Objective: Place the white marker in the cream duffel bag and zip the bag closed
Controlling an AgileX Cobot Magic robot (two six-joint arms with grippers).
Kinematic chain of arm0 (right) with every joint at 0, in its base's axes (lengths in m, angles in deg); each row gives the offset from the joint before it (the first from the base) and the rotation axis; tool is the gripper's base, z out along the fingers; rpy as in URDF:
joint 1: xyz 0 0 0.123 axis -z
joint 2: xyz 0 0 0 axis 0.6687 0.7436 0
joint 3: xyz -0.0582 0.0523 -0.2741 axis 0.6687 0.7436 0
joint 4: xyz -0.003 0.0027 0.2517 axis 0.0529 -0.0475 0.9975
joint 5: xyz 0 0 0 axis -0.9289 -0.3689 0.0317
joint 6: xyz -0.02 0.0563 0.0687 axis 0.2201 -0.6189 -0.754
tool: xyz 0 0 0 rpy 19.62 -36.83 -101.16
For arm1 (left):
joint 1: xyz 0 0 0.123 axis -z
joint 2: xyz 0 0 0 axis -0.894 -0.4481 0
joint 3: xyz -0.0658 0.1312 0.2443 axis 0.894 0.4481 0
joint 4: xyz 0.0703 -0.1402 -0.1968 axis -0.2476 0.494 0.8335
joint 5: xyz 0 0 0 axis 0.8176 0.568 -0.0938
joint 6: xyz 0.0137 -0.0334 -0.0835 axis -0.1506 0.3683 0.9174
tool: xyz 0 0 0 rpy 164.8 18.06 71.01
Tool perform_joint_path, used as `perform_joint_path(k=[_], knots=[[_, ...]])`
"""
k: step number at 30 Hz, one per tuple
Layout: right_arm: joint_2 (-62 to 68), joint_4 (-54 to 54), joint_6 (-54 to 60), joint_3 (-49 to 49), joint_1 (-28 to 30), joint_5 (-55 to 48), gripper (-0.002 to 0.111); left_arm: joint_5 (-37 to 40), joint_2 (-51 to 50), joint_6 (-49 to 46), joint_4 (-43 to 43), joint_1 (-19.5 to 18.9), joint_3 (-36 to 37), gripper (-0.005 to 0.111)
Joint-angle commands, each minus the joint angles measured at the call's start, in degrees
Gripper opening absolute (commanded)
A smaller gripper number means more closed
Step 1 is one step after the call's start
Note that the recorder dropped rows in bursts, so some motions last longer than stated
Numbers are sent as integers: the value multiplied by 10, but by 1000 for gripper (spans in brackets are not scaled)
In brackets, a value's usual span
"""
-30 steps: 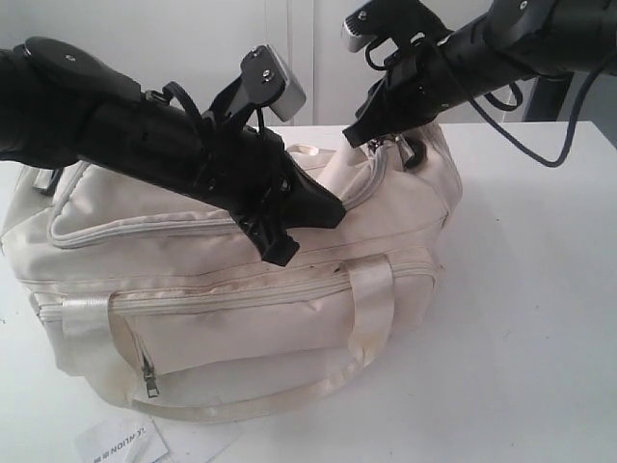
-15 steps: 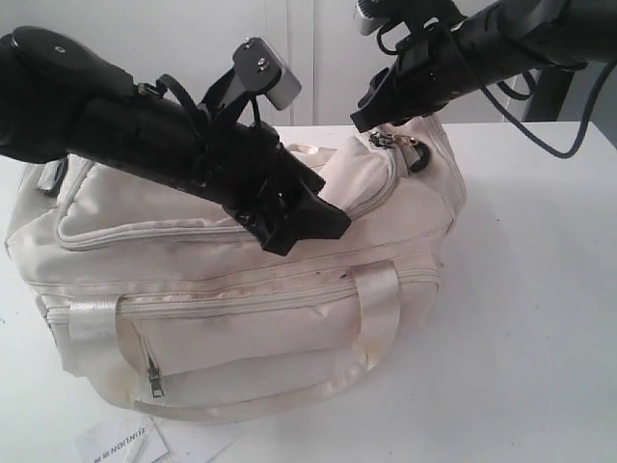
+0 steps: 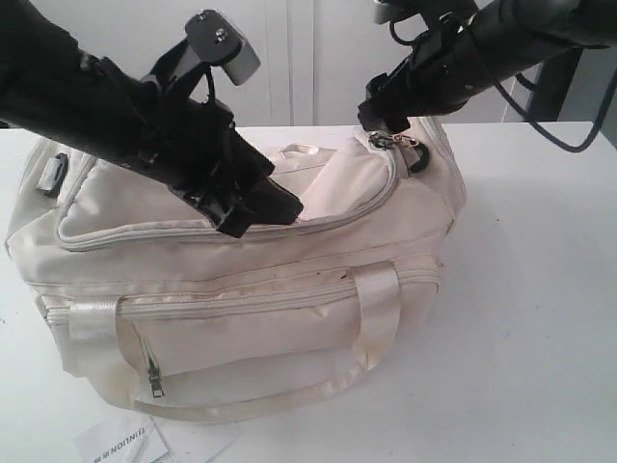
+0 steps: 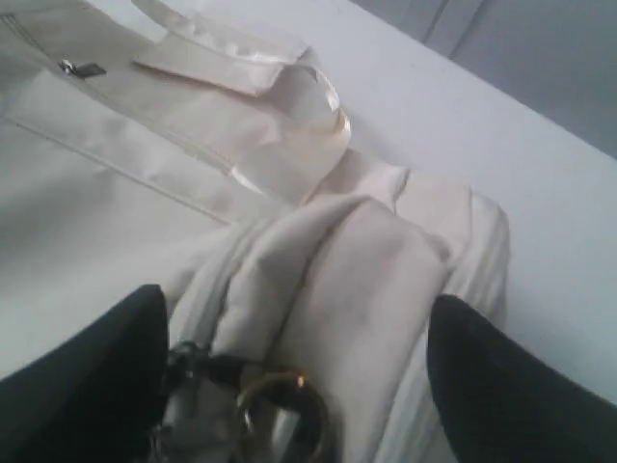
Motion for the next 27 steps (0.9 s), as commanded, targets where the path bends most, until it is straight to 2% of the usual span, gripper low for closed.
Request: perform_joint_path(k=[1, 3, 4, 5, 8, 10, 13, 16, 20, 23, 27], knots=[[-36, -85, -78, 0, 34, -84, 64, 35, 37, 67, -58, -41, 2, 66], [-49, -91, -84, 0, 67, -120, 56, 51, 43, 121, -91, -82, 2, 57], [-59, -91, -86, 0, 91, -135, 48, 56, 50, 141, -97, -110, 2, 44], [-65, -91, -91, 0, 100, -138, 43, 57, 54, 148, -99, -121, 2, 39], [-92, -94, -104, 0, 118, -110, 17, 57, 75, 176, -100, -180, 2, 11], [-105, -95, -107, 0, 118, -89, 0, 58, 84, 204, -102, -215, 2, 1], [-125, -101, -171, 0, 120, -33, 0, 61, 98, 266, -144, -284, 2, 0], [-145, -101, -198, 0, 121, -19, 0, 89, 117, 334, -213, -323, 2, 0], [-195, -101, -193, 6, 121, -27, 0, 88, 181, 360, -272, -333, 37, 0], [-291, -100, -187, 79, 120, 28, 0, 25, 269, 374, -271, -332, 107, 0], [-385, -100, -187, 178, 120, 116, 0, -41, 342, 385, -268, -332, 162, 0]])
